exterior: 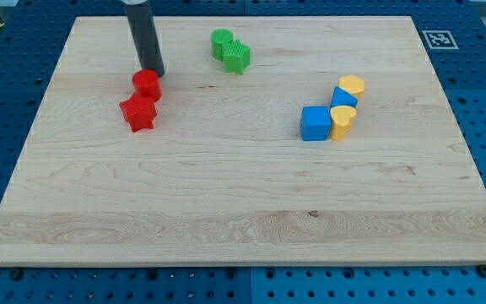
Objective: Push the group of blocks a bit left
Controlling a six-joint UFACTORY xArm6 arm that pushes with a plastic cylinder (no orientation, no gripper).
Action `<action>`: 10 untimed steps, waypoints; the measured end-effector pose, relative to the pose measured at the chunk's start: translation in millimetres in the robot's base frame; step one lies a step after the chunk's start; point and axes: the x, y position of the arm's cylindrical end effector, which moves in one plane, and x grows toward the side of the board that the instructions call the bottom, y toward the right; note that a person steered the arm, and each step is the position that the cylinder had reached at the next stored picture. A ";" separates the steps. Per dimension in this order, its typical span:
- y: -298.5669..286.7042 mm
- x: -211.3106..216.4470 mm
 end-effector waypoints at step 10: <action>382.8 18.8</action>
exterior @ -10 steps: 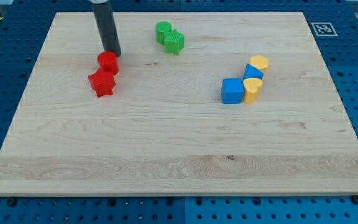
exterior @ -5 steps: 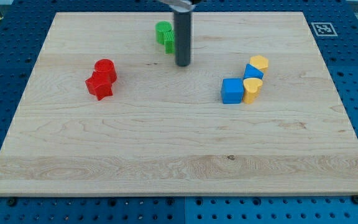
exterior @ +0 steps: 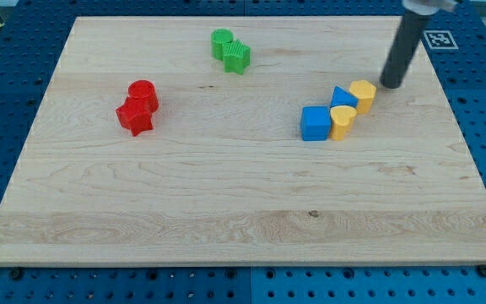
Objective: Push the group of blocks a bit left
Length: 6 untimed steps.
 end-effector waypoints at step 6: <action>-66.9 55.0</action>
